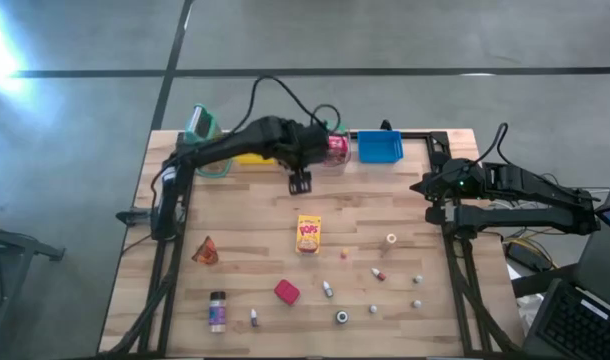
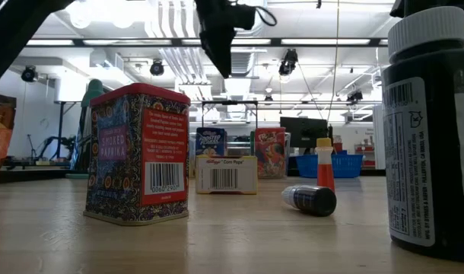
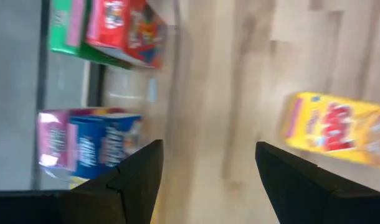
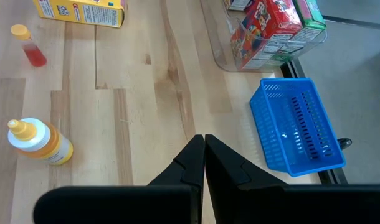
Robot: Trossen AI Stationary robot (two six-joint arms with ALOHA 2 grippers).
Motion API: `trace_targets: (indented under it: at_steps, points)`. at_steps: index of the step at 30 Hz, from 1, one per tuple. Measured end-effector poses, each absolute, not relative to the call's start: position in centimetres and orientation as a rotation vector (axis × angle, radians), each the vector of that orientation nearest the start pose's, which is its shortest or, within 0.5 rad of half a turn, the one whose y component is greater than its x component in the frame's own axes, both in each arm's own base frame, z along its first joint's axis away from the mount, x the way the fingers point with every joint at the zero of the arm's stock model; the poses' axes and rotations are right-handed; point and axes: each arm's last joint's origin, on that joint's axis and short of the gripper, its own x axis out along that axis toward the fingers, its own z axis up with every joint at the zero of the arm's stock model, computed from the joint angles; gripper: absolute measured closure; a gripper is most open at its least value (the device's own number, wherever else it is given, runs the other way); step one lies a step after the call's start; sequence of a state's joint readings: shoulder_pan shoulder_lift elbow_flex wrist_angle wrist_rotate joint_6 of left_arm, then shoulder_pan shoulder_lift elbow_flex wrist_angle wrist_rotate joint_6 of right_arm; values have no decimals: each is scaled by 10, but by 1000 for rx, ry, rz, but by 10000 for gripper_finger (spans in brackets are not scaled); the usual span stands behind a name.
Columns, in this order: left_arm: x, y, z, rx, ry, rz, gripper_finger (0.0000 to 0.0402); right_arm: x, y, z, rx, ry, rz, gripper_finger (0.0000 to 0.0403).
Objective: Pick & Place Kitchen Items
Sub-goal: Put the yellow cereal box into the transparent bin
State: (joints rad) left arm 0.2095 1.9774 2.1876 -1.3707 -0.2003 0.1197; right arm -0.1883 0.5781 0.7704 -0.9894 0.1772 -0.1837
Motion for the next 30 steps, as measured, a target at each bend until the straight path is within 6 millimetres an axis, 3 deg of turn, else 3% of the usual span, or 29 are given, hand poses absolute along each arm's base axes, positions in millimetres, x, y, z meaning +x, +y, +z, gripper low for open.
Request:
trace_targets:
  at_steps: [7,11,16,22,26,30]
  points:
    - [389,44,368,-72,1124,353,142,93,-23,285,-167,831,-271,394]
    - [392,33,369,-117,1085,387,142,93,-23,285,-168,831,-271,394]
    - [395,26,366,-279,978,646,140,93,-23,285,-167,830,-271,394]
    - [403,25,349,-576,837,851,70,93,-23,285,-167,830,-271,394]
    - [409,19,324,-825,737,984,13,93,-23,285,-168,831,-271,394]
    - [416,14,303,-933,739,949,10,93,-23,285,-167,831,-271,394]
